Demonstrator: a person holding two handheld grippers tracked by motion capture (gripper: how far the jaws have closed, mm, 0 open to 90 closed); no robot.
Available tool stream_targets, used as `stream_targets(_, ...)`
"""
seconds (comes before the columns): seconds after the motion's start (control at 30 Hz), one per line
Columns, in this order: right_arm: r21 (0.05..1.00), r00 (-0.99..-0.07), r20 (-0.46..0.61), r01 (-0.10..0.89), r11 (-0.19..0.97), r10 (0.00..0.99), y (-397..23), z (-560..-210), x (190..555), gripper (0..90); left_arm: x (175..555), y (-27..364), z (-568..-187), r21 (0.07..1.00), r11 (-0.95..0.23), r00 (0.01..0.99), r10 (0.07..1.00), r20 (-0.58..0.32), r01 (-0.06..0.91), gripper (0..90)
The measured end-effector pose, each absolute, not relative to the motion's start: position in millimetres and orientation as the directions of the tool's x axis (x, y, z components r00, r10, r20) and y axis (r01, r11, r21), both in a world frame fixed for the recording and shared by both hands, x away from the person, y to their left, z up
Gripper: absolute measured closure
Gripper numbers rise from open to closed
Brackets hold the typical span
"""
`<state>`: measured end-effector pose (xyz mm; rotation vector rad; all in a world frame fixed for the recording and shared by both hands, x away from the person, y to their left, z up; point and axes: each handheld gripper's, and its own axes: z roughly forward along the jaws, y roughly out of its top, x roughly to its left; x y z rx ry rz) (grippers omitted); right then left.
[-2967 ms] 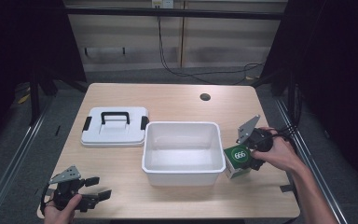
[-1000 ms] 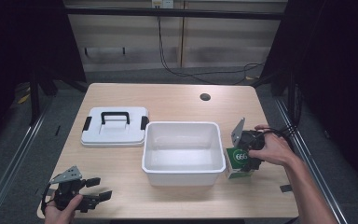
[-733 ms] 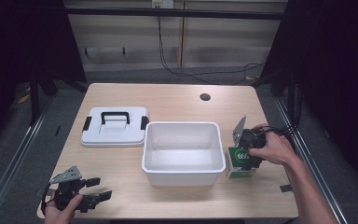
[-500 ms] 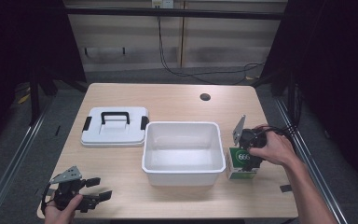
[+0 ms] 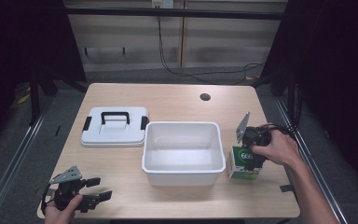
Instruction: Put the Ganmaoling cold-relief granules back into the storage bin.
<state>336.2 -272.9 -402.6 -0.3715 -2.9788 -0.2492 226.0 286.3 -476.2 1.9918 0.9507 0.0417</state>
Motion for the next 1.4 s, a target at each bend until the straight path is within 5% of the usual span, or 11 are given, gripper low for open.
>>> stream_targets(0.43, 0.119, -0.962, 0.157, 0.241, 0.963, 0.222, -268.2, -383.1, 334.6, 15.6, 225.8, 286.6, -476.1, 0.74, -0.295, 0.703, 0.634, -0.322, 0.605, 20.8)
stream_targets(1.4, 0.282, -0.956, 0.091, 0.295, 0.913, 0.28, -304.3, -333.7, 314.7, 15.6, 226.3, 287.0, -476.4, 0.738, -0.29, 0.698, 0.638, -0.326, 0.61, 20.7)
